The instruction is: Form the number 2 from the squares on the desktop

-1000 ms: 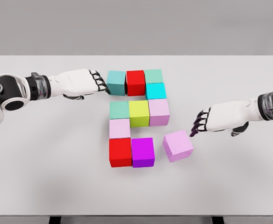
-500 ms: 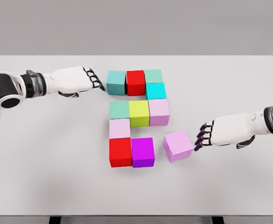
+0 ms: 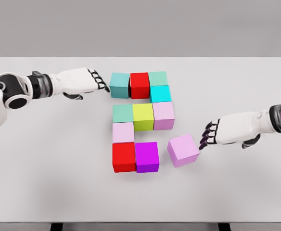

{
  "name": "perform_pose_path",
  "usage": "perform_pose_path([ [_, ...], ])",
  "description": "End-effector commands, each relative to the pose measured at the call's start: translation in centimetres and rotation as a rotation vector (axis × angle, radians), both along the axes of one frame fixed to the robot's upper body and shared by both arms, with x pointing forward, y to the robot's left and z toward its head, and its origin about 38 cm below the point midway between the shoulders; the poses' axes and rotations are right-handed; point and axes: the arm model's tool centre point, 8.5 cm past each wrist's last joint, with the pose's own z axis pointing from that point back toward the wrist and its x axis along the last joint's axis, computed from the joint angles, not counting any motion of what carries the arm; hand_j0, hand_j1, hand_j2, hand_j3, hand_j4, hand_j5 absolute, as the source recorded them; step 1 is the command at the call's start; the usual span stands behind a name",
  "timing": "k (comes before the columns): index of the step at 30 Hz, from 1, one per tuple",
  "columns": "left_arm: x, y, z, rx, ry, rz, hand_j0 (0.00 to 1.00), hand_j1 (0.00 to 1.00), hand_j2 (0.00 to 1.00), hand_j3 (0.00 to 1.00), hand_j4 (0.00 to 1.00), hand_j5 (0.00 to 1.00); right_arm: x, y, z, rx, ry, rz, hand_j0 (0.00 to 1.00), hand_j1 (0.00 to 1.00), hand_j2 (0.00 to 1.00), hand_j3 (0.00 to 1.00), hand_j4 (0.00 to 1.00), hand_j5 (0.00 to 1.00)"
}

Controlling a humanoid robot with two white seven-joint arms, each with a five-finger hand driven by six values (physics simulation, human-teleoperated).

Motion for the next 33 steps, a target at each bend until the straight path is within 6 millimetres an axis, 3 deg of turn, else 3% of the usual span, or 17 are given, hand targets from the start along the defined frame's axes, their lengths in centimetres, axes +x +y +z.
perform_pose_path([
  [1,0.0,-0.3,0.0,-0.009,0.003,-0.002,0.85,0.85,0.85,0.85,0.85,0.85,0.5,0.2,-0.2,0.005,0.002,-0.009,0.97,0.97,0.97,0.97,0.97,0.97],
  [15,-0.3,-1.2,-0.3,-0.010,0.007,-0.026,0.85,0.85,0.85,0.85,0.85,0.85,0.2,1.9,-0.3,0.013,-0.004,0.044,0.97,0.97,0.97,0.97,0.97,0.97],
  [25,-0.2,-0.2,0.0,-0.012,0.010,-0.005,0.86,0.86,0.86,0.86,0.86,0.86,-0.7,2.9,0.0,0.023,-0.005,0.086,0.97,0.97,0.97,0.97,0.97,0.97],
  [30,0.4,5.6,3.4,-0.037,-0.056,0.117,0.94,0.94,0.94,0.94,0.94,0.94,-0.7,2.8,-0.1,0.021,-0.005,0.082,0.97,0.97,0.97,0.97,0.97,0.97],
  [33,0.4,8.1,4.5,-0.054,-0.064,0.166,1.00,1.00,1.00,1.00,1.00,1.00,-0.5,2.4,-0.1,0.008,-0.014,0.074,0.97,0.97,0.97,0.97,0.97,0.97],
])
